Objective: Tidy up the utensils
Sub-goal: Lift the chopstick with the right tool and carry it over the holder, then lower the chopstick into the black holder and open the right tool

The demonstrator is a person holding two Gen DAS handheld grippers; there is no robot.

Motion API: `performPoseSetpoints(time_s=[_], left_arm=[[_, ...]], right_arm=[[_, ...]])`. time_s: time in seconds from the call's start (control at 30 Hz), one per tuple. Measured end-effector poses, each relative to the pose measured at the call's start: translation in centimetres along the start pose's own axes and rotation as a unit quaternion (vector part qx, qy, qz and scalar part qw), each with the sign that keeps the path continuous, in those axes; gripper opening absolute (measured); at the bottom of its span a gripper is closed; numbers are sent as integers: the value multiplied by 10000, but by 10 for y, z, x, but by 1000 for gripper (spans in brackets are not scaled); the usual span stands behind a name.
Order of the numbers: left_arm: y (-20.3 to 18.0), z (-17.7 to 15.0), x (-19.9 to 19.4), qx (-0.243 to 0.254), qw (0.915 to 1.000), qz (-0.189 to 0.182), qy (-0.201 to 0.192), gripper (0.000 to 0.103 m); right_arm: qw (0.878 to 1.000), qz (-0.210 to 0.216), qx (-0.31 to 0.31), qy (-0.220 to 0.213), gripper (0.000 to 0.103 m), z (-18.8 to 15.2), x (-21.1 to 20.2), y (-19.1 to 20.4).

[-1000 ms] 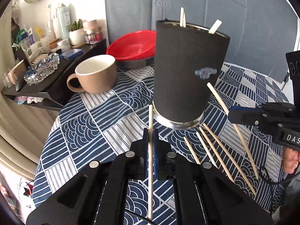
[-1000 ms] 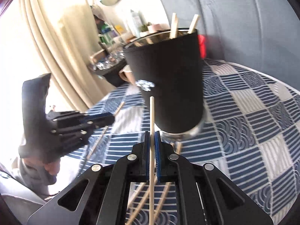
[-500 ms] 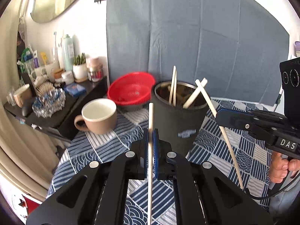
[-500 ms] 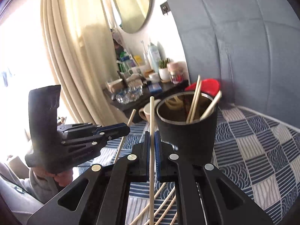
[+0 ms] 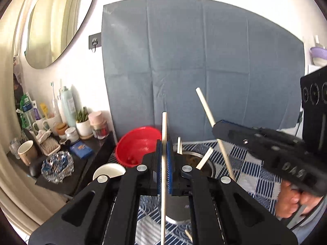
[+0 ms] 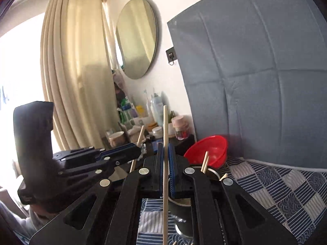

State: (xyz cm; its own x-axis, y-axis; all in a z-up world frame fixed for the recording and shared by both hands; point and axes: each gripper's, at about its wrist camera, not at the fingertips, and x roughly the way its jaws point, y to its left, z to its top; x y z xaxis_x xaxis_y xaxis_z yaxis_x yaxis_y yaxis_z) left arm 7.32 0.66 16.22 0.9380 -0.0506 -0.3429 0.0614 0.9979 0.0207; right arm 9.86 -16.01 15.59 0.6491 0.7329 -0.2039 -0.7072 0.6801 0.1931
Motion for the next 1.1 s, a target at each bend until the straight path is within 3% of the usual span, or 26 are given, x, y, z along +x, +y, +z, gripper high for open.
performPoseSetpoints(time_s=[0.43,0.57,0.73,0.93,1.1], left_arm=[[2,52,27,-285,9961,-560,-619,5],[-1,53,47,-266,9960,-608,-594,5],[2,51,64,-307,9960,-515,-670,5],[13,31,79,-535,9919,-950,-657,5],[13,9,81,-519,9920,-1013,-551,5]], right_arm=[[9965,276,-174,-768,5,26,27,-20],[9955,398,-36,-854,5,25,32,-36],[9964,446,-22,-722,5,20,44,-46],[9977,521,25,-431,5,8,47,-48],[9985,527,-19,-137,5,-2,48,-44]])
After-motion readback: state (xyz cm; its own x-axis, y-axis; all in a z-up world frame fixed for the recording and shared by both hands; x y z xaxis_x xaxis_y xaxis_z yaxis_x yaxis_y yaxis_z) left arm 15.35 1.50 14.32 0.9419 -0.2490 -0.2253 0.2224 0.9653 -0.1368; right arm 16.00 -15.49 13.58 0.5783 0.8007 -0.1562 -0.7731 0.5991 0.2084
